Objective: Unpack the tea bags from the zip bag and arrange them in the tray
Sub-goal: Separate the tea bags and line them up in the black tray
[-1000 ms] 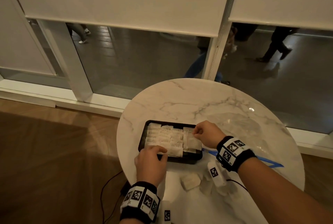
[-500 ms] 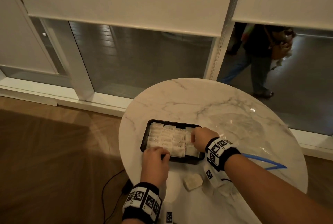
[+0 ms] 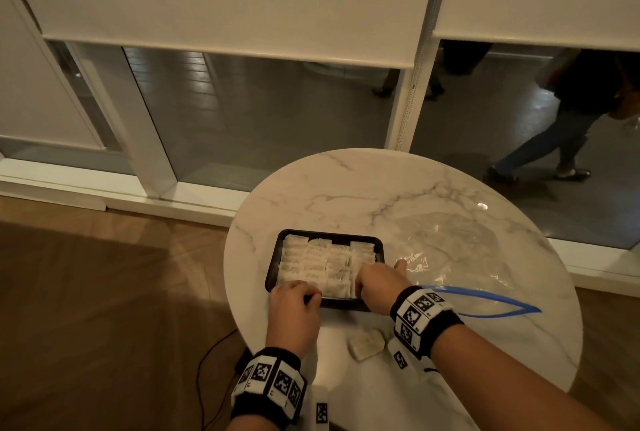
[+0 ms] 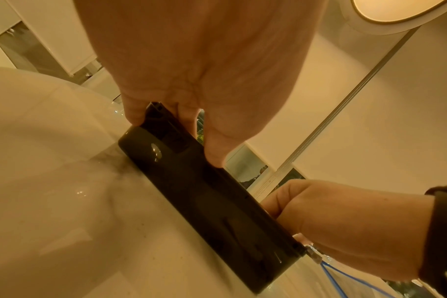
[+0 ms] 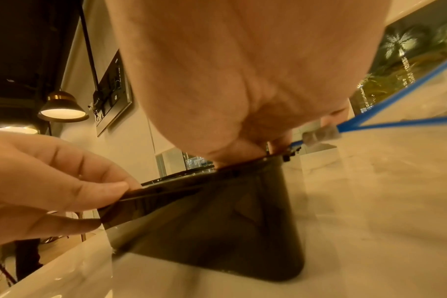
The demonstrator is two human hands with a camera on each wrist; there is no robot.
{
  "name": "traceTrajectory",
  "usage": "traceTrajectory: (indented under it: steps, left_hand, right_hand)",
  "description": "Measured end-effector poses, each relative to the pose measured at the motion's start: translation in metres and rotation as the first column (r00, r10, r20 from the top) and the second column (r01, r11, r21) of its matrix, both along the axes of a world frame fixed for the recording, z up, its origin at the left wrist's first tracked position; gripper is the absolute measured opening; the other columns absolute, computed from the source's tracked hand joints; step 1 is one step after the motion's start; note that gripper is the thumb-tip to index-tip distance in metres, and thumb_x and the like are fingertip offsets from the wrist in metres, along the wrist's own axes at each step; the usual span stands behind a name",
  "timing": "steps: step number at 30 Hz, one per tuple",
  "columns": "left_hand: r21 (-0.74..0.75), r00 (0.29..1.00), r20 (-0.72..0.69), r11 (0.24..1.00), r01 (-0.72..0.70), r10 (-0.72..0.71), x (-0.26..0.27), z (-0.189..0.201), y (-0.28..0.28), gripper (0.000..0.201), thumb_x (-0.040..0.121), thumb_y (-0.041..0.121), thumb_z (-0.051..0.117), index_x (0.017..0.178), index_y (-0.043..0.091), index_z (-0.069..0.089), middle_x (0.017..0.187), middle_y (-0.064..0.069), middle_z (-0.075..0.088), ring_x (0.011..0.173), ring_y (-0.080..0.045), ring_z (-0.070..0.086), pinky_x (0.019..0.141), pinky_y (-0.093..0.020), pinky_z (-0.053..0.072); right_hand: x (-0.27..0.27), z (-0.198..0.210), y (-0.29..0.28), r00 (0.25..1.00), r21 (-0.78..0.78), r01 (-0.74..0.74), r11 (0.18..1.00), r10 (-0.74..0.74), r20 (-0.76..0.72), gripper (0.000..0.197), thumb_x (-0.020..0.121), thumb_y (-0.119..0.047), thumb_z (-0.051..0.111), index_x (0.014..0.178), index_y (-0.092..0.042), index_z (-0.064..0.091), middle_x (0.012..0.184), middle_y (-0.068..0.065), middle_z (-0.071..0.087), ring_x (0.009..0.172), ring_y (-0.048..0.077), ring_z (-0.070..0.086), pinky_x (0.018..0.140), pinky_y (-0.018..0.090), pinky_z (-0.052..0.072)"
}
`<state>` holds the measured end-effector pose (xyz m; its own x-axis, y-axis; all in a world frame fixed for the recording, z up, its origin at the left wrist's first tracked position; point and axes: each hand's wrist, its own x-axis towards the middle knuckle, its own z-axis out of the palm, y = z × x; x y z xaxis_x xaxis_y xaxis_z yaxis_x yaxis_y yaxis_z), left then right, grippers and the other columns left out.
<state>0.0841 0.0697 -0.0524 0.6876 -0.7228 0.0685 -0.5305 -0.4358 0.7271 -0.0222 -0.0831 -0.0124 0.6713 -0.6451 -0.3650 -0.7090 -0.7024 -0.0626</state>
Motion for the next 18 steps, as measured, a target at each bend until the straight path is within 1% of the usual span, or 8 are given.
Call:
traceTrajectory:
  steps: [4, 7, 9, 11, 13, 15, 16, 18]
  left_hand:
    - [0.018, 1.000, -0.008, 1.000, 0.009, -0.009, 0.002, 0.000, 0.000, 0.012, 0.097, 0.024, 0.063, 0.103, 0.026, 0.074, 0.110, 0.011, 0.063, 0.111, -0.010, 0.041, 0.101, -0.023, 0.036]
    - [0.020, 1.000, -0.007, 1.000, 0.015, -0.015, 0.003, -0.001, -0.003, 0.011, 0.095, 0.022, 0.066, 0.097, 0.028, 0.075, 0.105, 0.010, 0.066, 0.111, -0.016, 0.049, 0.101, -0.030, 0.042]
    - [0.025, 1.000, -0.011, 1.000, 0.012, -0.012, 0.003, -0.002, -0.003, 0.011, 0.094, 0.022, 0.066, 0.095, 0.029, 0.075, 0.104, 0.011, 0.066, 0.110, -0.017, 0.051, 0.101, -0.031, 0.043]
    - [0.027, 1.000, -0.007, 1.000, 0.016, -0.016, 0.004, -0.003, -0.004, 0.011, 0.094, 0.022, 0.067, 0.094, 0.029, 0.075, 0.102, 0.011, 0.067, 0.109, -0.017, 0.054, 0.101, -0.032, 0.045]
    - [0.032, 1.000, -0.008, 0.999, 0.018, -0.018, 0.004, -0.004, -0.004, 0.011, 0.093, 0.023, 0.067, 0.094, 0.030, 0.075, 0.101, 0.012, 0.067, 0.108, -0.017, 0.056, 0.101, -0.034, 0.046]
    - [0.029, 1.000, -0.013, 0.999, 0.019, -0.018, 0.004, -0.004, -0.004, 0.010, 0.093, 0.023, 0.067, 0.094, 0.031, 0.074, 0.102, 0.012, 0.068, 0.108, -0.017, 0.056, 0.101, -0.034, 0.046]
    - [0.026, 1.000, -0.012, 1.000, 0.015, -0.015, 0.004, -0.004, -0.004, 0.010, 0.094, 0.023, 0.067, 0.095, 0.030, 0.074, 0.103, 0.012, 0.067, 0.109, -0.017, 0.055, 0.101, -0.032, 0.045]
    - [0.023, 1.000, -0.001, 1.000, 0.015, -0.015, 0.003, -0.002, -0.004, 0.011, 0.094, 0.023, 0.066, 0.097, 0.029, 0.075, 0.104, 0.011, 0.067, 0.110, -0.016, 0.053, 0.100, -0.030, 0.043]
  right_hand:
    - [0.001, -0.002, 0.001, 1.000, -0.027, 0.004, 1.000, -0.004, 0.014, 0.031, 0.083, -0.004, 0.049, 0.095, -0.020, 0.073, 0.095, 0.000, 0.071, 0.100, 0.024, 0.061, 0.110, 0.059, 0.014]
    - [-0.001, 0.000, 0.003, 1.000, -0.035, 0.018, 0.999, -0.018, 0.019, 0.029, 0.084, -0.005, 0.050, 0.097, -0.021, 0.072, 0.096, 0.000, 0.071, 0.100, 0.023, 0.061, 0.111, 0.059, 0.014]
    - [-0.002, 0.001, 0.005, 1.000, -0.052, 0.018, 0.998, -0.017, 0.020, 0.028, 0.085, -0.008, 0.051, 0.097, -0.021, 0.072, 0.097, 0.000, 0.070, 0.100, 0.022, 0.061, 0.112, 0.059, 0.015]
    - [-0.003, 0.002, 0.007, 1.000, -0.061, 0.015, 0.998, -0.013, 0.026, 0.026, 0.086, -0.008, 0.050, 0.095, -0.020, 0.071, 0.096, 0.000, 0.069, 0.099, 0.022, 0.061, 0.113, 0.059, 0.015]
    - [-0.004, 0.004, 0.009, 1.000, -0.059, 0.001, 0.998, 0.000, 0.022, 0.022, 0.086, -0.008, 0.049, 0.090, -0.020, 0.067, 0.092, 0.000, 0.067, 0.098, 0.022, 0.061, 0.113, 0.059, 0.015]
    - [-0.005, 0.006, 0.011, 1.000, -0.061, -0.018, 0.998, 0.019, 0.012, 0.019, 0.087, -0.007, 0.049, 0.084, -0.020, 0.062, 0.088, -0.001, 0.064, 0.097, 0.023, 0.060, 0.112, 0.059, 0.016]
    - [-0.005, 0.007, 0.011, 1.000, -0.057, -0.023, 0.998, 0.024, 0.012, 0.019, 0.086, -0.007, 0.050, 0.083, -0.020, 0.063, 0.088, -0.001, 0.065, 0.097, 0.023, 0.060, 0.112, 0.059, 0.016]
    - [-0.006, 0.008, 0.011, 0.999, -0.041, -0.028, 0.999, 0.030, 0.033, 0.023, 0.086, -0.007, 0.050, 0.091, -0.020, 0.068, 0.096, -0.001, 0.069, 0.102, 0.022, 0.059, 0.112, 0.058, 0.016]
